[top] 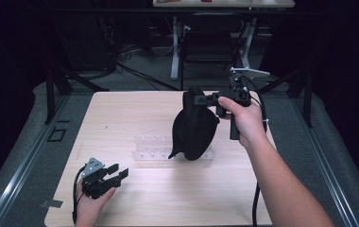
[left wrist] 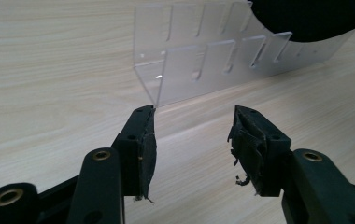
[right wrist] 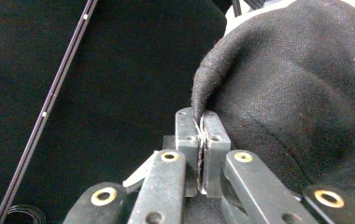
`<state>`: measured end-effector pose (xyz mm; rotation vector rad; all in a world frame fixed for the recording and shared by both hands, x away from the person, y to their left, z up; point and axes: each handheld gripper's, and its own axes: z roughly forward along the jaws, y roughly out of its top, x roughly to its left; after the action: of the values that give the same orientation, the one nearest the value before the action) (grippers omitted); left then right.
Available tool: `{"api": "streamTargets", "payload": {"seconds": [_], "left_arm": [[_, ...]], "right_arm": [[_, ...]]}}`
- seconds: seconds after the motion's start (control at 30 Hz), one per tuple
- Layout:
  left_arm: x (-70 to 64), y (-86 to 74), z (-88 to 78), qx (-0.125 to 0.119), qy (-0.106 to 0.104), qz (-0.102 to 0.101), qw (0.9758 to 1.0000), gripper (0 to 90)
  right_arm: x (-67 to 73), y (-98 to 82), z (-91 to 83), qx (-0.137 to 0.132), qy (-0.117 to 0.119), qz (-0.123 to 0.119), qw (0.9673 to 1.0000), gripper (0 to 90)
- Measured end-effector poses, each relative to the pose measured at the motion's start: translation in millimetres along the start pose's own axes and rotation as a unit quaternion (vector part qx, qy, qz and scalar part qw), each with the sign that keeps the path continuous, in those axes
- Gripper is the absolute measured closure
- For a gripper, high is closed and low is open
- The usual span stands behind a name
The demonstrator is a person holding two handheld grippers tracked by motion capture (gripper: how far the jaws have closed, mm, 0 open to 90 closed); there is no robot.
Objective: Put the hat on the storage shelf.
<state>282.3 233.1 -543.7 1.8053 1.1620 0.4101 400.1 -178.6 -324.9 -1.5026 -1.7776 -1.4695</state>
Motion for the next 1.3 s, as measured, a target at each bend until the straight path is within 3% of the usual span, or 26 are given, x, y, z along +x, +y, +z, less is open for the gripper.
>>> {"api": "streamTargets", "payload": {"seconds": [0.17,0.43,0.7,1.07,1.2,1.3], "left_arm": [[-11.6,13.3,1.4,-0.006,-0.004,0.024,0.9997,51.4],[-31.0,34.7,12.0,-0.011,-0.031,0.054,0.998,54.4],[-49.2,51.9,18.7,-0.021,-0.05,0.067,0.9963,55.1],[-70.1,65.9,25.3,-0.019,-0.067,0.088,0.9936,61.9],[-79.7,70.1,29.5,-0.018,-0.08,0.108,0.9908,61.8],[-83.7,71.0,31.7,-0.018,-0.082,0.112,0.9901,61.9]], "right_arm": [[1.6,-1.7,5.1,0.002,0.009,-0.001,1.0,88.2],[3.6,-3.9,10.9,0.0,0.017,0.002,0.9998,88.1],[5.4,-4.6,16.2,0.005,0.025,0.001,0.9997,88.1],[6.5,-5.4,21.4,0.006,0.034,0.001,0.9994,87.9],[7.7,-6.0,23.1,0.007,0.034,0.0,0.9994,87.8],[8.1,-6.2,23.5,0.007,0.035,0.0,0.9994,87.7]]}}
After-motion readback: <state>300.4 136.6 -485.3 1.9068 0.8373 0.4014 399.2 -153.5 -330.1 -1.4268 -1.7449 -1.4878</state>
